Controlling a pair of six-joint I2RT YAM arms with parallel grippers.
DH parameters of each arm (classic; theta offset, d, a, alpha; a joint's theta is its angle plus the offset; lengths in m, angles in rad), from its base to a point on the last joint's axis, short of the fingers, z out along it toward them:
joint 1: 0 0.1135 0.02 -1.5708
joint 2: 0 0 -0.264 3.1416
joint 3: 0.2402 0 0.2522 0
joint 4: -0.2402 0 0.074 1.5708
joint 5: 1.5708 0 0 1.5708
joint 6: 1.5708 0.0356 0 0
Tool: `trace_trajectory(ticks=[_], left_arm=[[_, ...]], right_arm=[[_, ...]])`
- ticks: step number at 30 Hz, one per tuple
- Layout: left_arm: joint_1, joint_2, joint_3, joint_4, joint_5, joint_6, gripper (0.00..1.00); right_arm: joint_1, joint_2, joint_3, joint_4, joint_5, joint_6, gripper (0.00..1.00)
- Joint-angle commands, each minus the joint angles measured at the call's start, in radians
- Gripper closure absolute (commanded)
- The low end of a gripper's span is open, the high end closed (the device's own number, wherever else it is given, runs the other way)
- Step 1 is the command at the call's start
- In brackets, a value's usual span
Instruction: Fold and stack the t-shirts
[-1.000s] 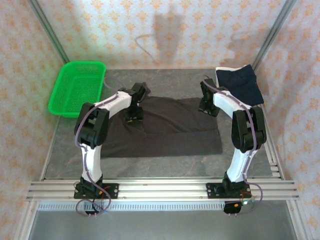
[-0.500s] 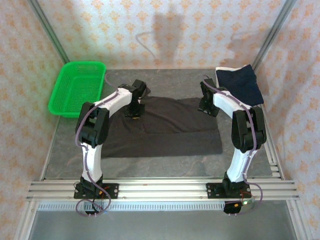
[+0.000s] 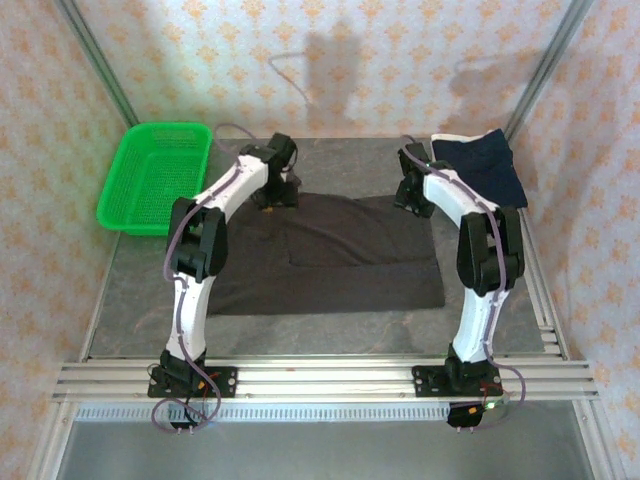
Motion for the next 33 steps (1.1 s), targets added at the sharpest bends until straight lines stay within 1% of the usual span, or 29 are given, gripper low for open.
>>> trace_trajectory(ticks=[1,4,5,7,11,13,15,18,19,20,22,23,24,26,29,31,33], left_arm=[[0.064,0.082,0.218,-0.043,-0.078,-0.023,0.42],[0.103,0.228,0.438,-0.079,-0.097,-0.045,0.41],[0.113,0.269,0.503,-0.085,-0.088,-0.048,0.4],[0.128,0.335,0.58,-0.059,-0.067,-0.054,0.37],[0.142,0.397,0.581,0.041,-0.04,-0.063,0.32],[0.144,0.43,0.582,0.083,0.008,-0.063,0.3],[0.143,0.459,0.59,0.1,0.05,-0.052,0.3],[0.141,0.482,0.585,0.106,0.081,-0.024,0.31],[0.141,0.488,0.585,0.101,0.086,-0.017,0.33],[0.141,0.494,0.585,0.095,0.098,-0.005,0.38],[0.141,0.497,0.58,0.086,0.129,0.014,0.5],[0.141,0.496,0.579,0.081,0.139,0.025,0.56],[0.142,0.492,0.579,0.072,0.149,0.032,0.65],[0.142,0.477,0.578,0.06,0.18,0.049,0.77],[0.146,0.436,0.573,0.041,0.221,0.063,0.98],[0.148,0.394,0.559,0.038,0.238,0.062,1.0],[0.156,0.335,0.534,0.047,0.264,0.058,1.0]], right_arm=[[-0.03,0.073,0.088,-0.045,0.051,-0.034,0.46],[-0.057,0.144,0.162,-0.055,0.021,-0.041,0.46],[-0.065,0.164,0.183,-0.06,0.01,-0.044,0.46],[-0.073,0.213,0.236,-0.071,-0.012,-0.063,0.45],[-0.076,0.312,0.351,-0.119,0.011,-0.084,0.45],[-0.075,0.355,0.406,-0.153,0.046,-0.083,0.45],[-0.075,0.383,0.44,-0.17,0.054,-0.082,0.45],[-0.075,0.404,0.455,-0.162,0.055,-0.084,0.45],[-0.077,0.411,0.458,-0.161,0.052,-0.084,0.46],[-0.077,0.418,0.463,-0.162,0.045,-0.085,0.47],[-0.077,0.428,0.468,-0.164,0.025,-0.088,0.52],[-0.077,0.431,0.47,-0.167,0.019,-0.087,0.57],[-0.077,0.43,0.469,-0.17,0.013,-0.084,0.63],[-0.077,0.416,0.463,-0.166,-0.002,-0.083,0.74],[-0.077,0.384,0.451,-0.165,-0.016,-0.082,0.9],[-0.077,0.357,0.44,-0.171,-0.011,-0.084,0.99],[-0.077,0.321,0.424,-0.174,-0.006,-0.088,1.0]])
